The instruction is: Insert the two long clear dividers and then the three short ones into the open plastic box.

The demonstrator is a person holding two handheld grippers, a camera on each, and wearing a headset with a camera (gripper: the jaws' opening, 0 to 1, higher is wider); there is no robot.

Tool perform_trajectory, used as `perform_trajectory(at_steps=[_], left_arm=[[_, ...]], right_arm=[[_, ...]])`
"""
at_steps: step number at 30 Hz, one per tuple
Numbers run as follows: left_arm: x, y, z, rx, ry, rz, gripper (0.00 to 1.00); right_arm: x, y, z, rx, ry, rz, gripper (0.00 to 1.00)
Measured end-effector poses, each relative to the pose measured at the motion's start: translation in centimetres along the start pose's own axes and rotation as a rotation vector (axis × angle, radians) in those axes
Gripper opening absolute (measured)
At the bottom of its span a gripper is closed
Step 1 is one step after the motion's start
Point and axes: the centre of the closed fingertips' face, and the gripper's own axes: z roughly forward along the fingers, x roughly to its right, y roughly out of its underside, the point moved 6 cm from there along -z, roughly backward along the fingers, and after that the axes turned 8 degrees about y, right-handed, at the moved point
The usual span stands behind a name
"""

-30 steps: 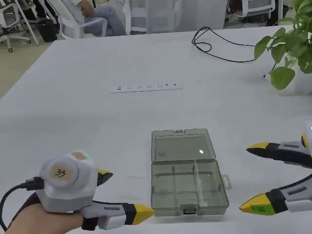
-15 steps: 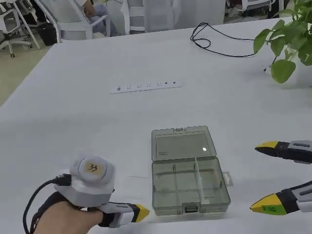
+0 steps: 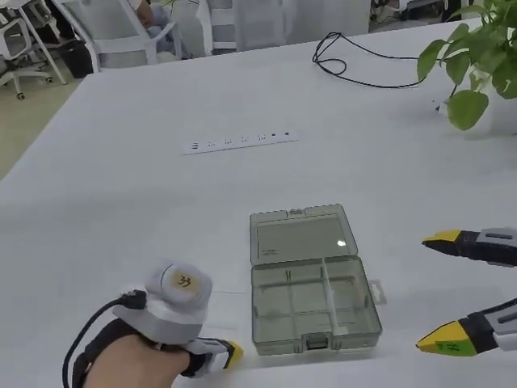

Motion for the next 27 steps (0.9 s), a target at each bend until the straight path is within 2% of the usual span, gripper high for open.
perform_trajectory(at_steps=[1, 7, 11, 18, 24, 27], left_arm=[[0.0, 0.0, -0.2, -0.001, -0.011, 0.022, 0.48], [-0.2, -0.1, -0.3, -0.001, -0.016, -0.004, 0.45], [-0.5, -0.2, -0.3, -0.024, -0.01, 0.004, 0.38], [-1.0, -0.4, -0.4, -0.054, 0.004, 0.022, 0.32], [-1.1, -0.5, -0.3, -0.081, 0.016, 0.033, 0.32], [-1.2, -0.7, -0.2, -0.111, 0.023, 0.045, 0.32]], right_arm=[[0.0, 0.0, 0.0, 0.003, 0.001, 0.001, 0.94], [0.0, -0.1, -0.1, 0.013, 0.007, 0.005, 0.94], [-0.1, 0.0, -0.2, 0.012, 0.011, 0.007, 0.94], [-0.3, 0.0, -0.2, 0.014, 0.016, 0.011, 0.94], [-0.4, 0.0, -0.1, 0.012, 0.02, 0.012, 0.94], [0.0, 0.2, -0.2, 0.015, 0.023, 0.015, 0.94]])
